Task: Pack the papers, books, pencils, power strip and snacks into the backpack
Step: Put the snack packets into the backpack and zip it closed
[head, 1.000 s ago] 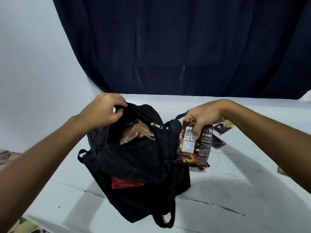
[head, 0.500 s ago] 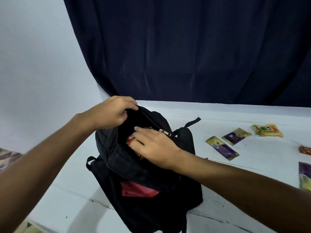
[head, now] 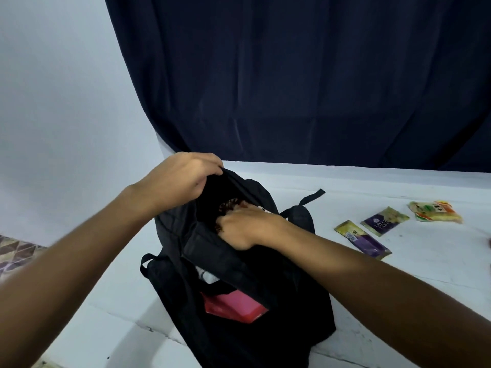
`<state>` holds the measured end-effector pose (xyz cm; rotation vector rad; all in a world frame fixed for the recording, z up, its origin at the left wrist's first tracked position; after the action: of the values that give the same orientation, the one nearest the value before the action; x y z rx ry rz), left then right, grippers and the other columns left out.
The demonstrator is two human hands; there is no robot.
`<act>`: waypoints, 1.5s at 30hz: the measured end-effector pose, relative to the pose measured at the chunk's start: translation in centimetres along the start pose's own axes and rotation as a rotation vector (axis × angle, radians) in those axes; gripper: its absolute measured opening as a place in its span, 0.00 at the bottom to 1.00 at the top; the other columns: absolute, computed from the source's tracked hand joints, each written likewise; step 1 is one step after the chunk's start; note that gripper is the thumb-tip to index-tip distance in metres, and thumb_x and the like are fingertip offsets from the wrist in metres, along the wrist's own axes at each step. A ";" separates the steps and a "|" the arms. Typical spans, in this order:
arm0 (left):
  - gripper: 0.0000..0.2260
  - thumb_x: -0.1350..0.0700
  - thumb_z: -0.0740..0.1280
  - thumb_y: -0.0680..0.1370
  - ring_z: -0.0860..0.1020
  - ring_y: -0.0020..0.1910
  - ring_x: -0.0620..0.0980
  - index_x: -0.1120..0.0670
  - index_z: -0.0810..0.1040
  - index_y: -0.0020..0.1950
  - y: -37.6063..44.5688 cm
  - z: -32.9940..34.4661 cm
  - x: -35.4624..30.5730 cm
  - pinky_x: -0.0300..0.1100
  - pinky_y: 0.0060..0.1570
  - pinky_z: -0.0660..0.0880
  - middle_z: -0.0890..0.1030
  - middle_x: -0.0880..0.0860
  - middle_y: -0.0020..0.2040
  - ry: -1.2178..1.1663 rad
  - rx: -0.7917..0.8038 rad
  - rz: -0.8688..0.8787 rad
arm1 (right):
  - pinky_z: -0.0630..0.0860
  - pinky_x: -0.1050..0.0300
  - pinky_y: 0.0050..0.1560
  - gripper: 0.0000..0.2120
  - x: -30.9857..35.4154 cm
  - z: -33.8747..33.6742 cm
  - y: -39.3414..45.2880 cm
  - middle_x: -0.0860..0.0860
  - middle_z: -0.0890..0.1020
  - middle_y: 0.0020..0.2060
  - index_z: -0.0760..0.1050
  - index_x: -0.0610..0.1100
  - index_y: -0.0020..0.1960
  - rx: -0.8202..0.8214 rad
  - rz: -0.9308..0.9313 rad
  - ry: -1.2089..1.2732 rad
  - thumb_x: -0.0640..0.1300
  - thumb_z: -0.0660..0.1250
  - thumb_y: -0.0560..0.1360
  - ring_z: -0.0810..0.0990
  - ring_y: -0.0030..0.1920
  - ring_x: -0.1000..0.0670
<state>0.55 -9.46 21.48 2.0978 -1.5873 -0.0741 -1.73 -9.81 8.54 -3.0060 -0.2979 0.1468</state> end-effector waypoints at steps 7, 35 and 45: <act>0.20 0.60 0.52 0.72 0.80 0.45 0.57 0.59 0.85 0.45 -0.7 1.4 0.8 0.48 0.29 0.79 0.83 0.55 0.53 0.142 0.002 -0.012 | 0.56 0.42 0.70 0.19 -0.1 0.2 1.4 0.40 0.62 0.74 0.69 0.45 0.71 0.065 0.128 -0.226 0.44 0.59 0.80 0.54 0.74 0.37; 0.26 0.66 0.62 0.79 0.67 0.70 0.37 0.41 0.68 0.71 -2.4 9.6 6.1 0.31 0.64 0.68 0.71 0.38 0.71 -0.910 0.363 -0.263 | 0.81 0.56 0.34 0.21 -20.1 15.6 -10.0 0.40 0.81 0.45 0.72 0.39 0.53 0.505 0.664 0.557 0.41 0.79 0.67 0.80 0.38 0.47; 0.25 0.56 0.61 0.74 0.67 0.70 0.36 0.39 0.68 0.71 -2.3 9.7 6.1 0.43 0.70 0.65 0.70 0.37 0.71 -0.849 0.393 -0.264 | 0.77 0.59 0.32 0.15 -19.8 13.8 -10.0 0.44 0.83 0.46 0.77 0.42 0.50 0.435 0.630 0.560 0.43 0.76 0.67 0.84 0.43 0.45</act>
<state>1.28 -18.04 13.56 2.7891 -1.8521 -0.9175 -24.45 -2.56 -2.16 -2.4597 0.6447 -0.5008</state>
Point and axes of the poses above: each hand's wrist, its own y-axis towards the middle knuckle, its own z-axis out of the palm, x = y × z, the point moved 10 cm from there along y, towards the middle knuckle
